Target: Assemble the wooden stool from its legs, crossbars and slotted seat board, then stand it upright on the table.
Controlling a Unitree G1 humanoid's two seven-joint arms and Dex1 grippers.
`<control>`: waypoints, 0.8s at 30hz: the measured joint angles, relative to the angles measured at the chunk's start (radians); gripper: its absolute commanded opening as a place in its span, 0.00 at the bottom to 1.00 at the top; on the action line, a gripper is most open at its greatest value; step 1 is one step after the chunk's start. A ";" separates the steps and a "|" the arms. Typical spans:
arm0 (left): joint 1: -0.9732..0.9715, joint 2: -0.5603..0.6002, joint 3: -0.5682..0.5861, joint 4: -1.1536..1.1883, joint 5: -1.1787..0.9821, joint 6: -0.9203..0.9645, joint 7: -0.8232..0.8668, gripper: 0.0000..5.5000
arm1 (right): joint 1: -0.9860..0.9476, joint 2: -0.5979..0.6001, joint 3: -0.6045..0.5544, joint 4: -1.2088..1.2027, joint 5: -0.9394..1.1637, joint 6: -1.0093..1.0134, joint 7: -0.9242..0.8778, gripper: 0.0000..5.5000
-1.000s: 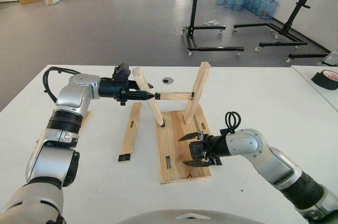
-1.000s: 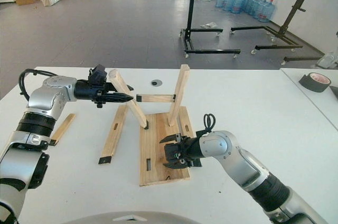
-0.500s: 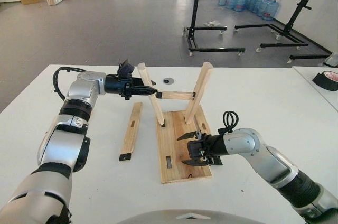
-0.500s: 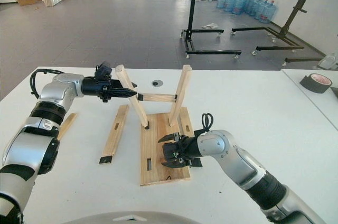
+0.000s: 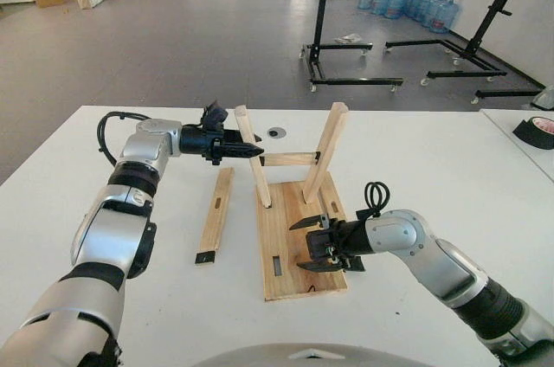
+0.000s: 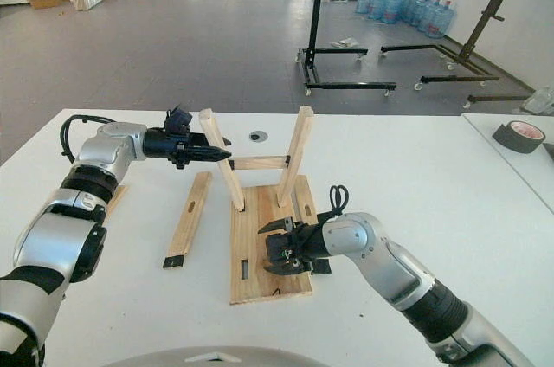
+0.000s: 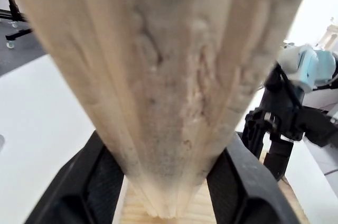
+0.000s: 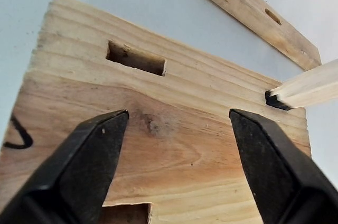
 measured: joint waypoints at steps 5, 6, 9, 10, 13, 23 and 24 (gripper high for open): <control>0.128 0.027 0.005 -0.228 -0.050 0.022 0.043 0.37 | 0.036 0.051 -0.144 -0.016 0.190 0.148 -0.018 0.64; 0.149 0.030 0.004 -0.262 -0.062 0.029 0.054 0.37 | 0.030 0.063 -0.188 -0.024 0.230 0.176 -0.027 0.64; 0.197 0.036 0.004 -0.343 -0.079 0.035 0.087 0.37 | -0.061 0.155 -0.343 -0.057 0.392 0.274 -0.111 0.64; 0.203 0.037 0.004 -0.355 -0.080 0.036 0.095 0.37 | -0.096 0.187 -0.371 -0.062 0.413 0.285 -0.148 0.64; 0.227 0.039 0.001 -0.403 -0.084 0.040 0.120 0.37 | -0.224 0.279 -0.384 -0.074 0.320 0.226 -0.327 0.64; 0.261 0.039 -0.012 -0.461 -0.103 0.057 0.177 0.37 | -0.281 0.239 -0.010 0.173 -0.308 -0.026 -0.519 0.64; 0.261 0.040 -0.015 -0.462 -0.108 0.057 0.180 0.37 | -0.283 0.235 -0.009 0.157 -0.309 -0.001 -0.495 0.64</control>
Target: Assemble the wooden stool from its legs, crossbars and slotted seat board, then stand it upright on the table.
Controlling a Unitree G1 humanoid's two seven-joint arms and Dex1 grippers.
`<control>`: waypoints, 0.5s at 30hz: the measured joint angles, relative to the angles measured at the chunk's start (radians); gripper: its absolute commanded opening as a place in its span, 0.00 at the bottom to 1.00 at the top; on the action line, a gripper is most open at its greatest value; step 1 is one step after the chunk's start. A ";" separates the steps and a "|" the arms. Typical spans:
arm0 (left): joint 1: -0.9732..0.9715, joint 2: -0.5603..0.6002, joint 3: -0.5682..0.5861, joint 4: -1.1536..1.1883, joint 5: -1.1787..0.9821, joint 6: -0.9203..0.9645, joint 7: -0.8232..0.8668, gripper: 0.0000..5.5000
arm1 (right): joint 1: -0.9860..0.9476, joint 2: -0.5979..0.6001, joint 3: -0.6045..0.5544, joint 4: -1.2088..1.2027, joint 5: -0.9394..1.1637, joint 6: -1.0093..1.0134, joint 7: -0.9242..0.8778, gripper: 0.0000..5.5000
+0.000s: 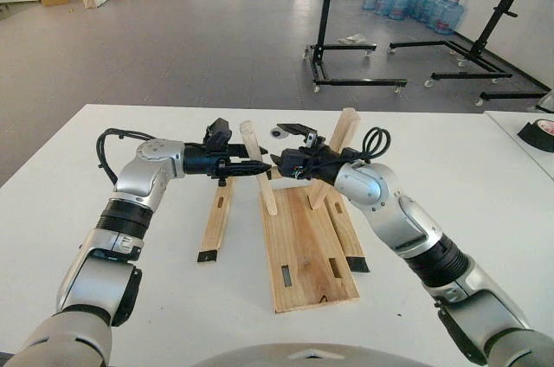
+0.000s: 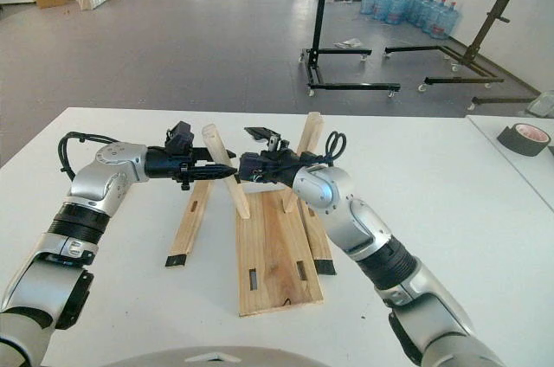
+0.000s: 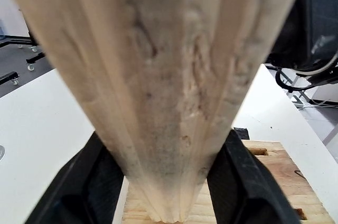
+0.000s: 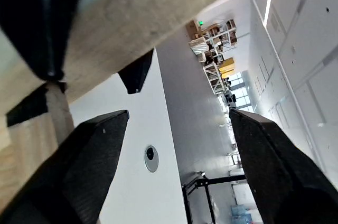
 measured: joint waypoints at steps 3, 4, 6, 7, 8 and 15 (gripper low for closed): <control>0.016 0.003 -0.002 -0.024 -0.010 0.002 0.017 0.37 | 0.011 -0.010 -0.003 -0.034 0.001 0.025 0.025 0.64; 0.026 0.005 -0.002 -0.040 -0.015 0.003 0.027 0.37 | 0.019 -0.012 -0.008 -0.042 0.002 0.025 0.026 0.64; 0.045 0.006 -0.002 -0.064 -0.029 0.003 0.045 0.37 | 0.040 -0.002 -0.034 -0.049 0.020 0.021 0.016 0.64; 0.053 0.008 -0.002 -0.073 -0.037 0.003 0.053 0.37 | 0.058 0.009 -0.059 -0.052 0.037 0.012 -0.007 0.64; 0.063 0.009 -0.002 -0.083 -0.046 0.003 0.062 0.37 | 0.084 0.033 -0.091 -0.049 0.064 0.002 -0.037 0.64; 0.108 0.026 -0.002 -0.148 -0.083 0.003 0.105 0.37 | 0.076 0.231 -0.537 -0.136 0.399 0.043 -0.254 0.64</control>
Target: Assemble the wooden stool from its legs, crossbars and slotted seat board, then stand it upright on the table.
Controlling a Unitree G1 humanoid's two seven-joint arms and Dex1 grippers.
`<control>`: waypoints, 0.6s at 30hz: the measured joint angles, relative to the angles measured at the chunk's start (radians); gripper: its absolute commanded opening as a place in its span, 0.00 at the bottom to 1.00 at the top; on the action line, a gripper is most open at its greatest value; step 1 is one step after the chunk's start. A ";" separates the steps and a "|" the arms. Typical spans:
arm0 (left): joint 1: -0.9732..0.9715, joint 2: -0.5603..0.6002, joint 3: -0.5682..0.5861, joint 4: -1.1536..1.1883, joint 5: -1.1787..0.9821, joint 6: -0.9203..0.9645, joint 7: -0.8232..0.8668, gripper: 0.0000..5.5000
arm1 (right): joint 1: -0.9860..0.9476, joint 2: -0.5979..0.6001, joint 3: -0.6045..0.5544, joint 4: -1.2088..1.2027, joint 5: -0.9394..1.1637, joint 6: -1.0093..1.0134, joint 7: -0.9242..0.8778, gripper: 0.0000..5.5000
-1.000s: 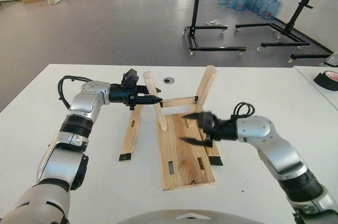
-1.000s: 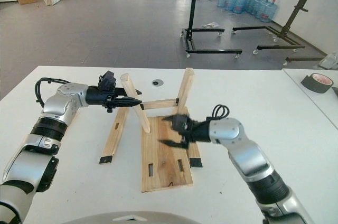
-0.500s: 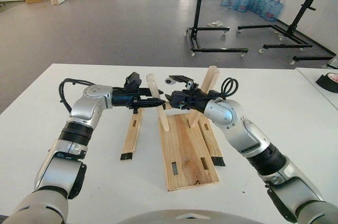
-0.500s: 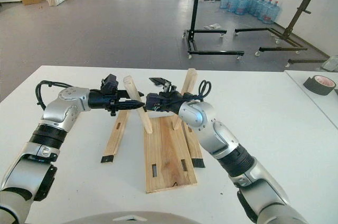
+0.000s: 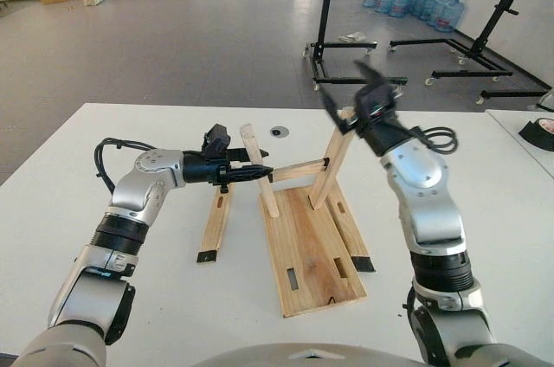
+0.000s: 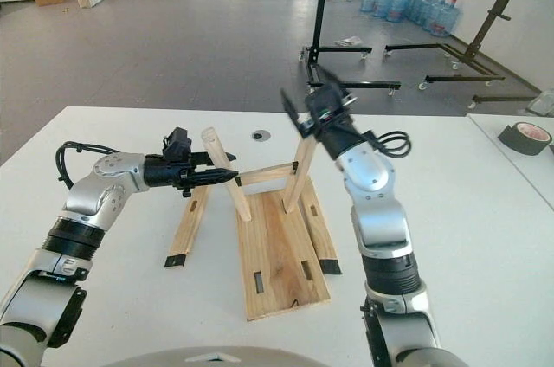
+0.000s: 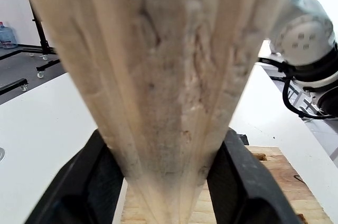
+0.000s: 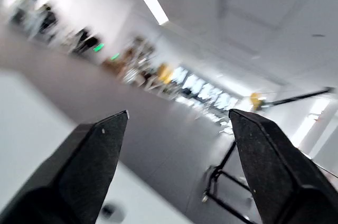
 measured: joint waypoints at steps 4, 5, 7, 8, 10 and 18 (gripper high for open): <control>0.007 0.006 -0.001 -0.007 -0.004 0.000 0.010 0.37 | 0.084 0.058 0.005 -0.054 0.008 0.018 -0.061 0.64; 0.006 0.007 -0.003 -0.008 -0.005 0.000 0.010 0.37 | 0.110 0.082 0.024 -0.058 0.018 0.048 -0.065 0.64; 0.006 0.010 -0.005 -0.008 -0.006 0.000 0.011 0.37 | 0.148 0.129 0.071 -0.061 0.045 0.121 -0.065 0.64; 0.006 0.011 -0.007 -0.007 -0.007 0.000 0.012 0.37 | 0.155 0.156 0.081 -0.068 0.055 0.143 -0.079 0.64; 0.006 0.016 -0.008 -0.005 -0.007 0.000 0.012 0.37 | 0.157 0.175 0.091 -0.080 0.054 0.159 -0.102 0.64; -0.004 0.030 -0.015 -0.008 -0.007 0.017 0.010 0.37 | 0.157 0.146 0.088 -0.135 0.105 0.272 -0.074 0.64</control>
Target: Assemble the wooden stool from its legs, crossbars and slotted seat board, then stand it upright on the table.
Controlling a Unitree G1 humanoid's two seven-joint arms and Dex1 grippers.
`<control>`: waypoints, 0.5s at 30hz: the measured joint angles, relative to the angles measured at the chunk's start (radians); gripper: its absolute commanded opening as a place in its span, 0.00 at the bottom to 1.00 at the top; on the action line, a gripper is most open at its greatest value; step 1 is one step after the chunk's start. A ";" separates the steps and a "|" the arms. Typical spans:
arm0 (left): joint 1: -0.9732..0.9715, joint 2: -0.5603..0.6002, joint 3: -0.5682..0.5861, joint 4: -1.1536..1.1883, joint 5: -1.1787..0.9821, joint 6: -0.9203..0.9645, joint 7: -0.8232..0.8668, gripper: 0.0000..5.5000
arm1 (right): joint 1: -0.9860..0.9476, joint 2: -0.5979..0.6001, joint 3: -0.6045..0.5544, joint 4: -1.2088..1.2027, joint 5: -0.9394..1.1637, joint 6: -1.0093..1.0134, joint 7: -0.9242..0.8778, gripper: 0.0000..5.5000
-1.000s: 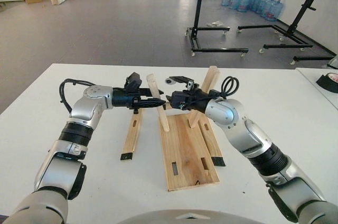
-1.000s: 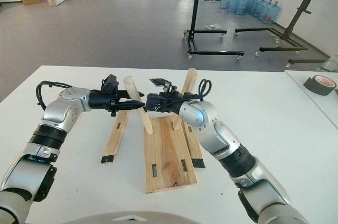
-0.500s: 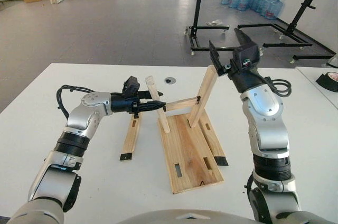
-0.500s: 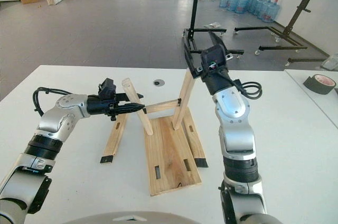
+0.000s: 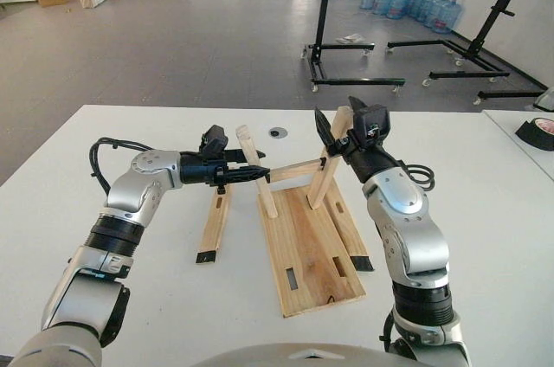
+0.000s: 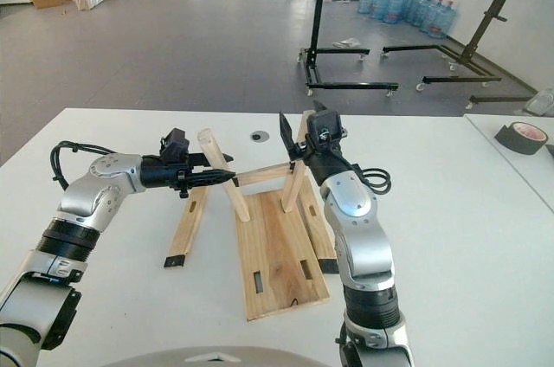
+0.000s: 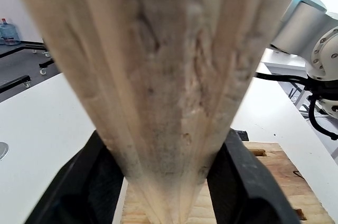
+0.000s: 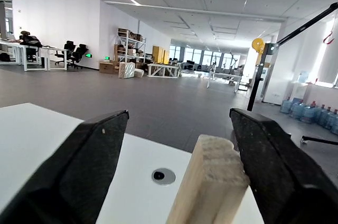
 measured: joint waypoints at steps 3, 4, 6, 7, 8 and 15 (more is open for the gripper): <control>-0.008 0.007 -0.002 0.000 0.000 0.015 -0.001 0.37 | -0.001 -0.041 0.006 -0.020 0.011 0.041 0.027 0.64; -0.010 0.009 -0.003 0.001 0.000 0.016 -0.002 0.37 | -0.004 -0.050 0.005 -0.026 0.023 0.056 0.034 0.64; -0.019 0.013 -0.004 0.007 0.000 0.018 -0.009 0.37 | -0.011 -0.052 0.002 -0.038 0.056 0.085 0.040 0.64; -0.026 0.017 -0.004 0.012 0.000 0.019 -0.015 0.37 | -0.011 -0.052 -0.001 -0.043 0.072 0.092 0.040 0.64; -0.033 0.019 -0.004 0.019 0.000 0.019 -0.024 0.37 | -0.011 -0.052 -0.005 -0.049 0.099 0.100 0.040 0.64; -0.080 0.032 -0.026 0.073 0.005 0.019 -0.071 0.37 | -0.011 -0.043 -0.042 -0.051 0.213 0.124 0.041 0.64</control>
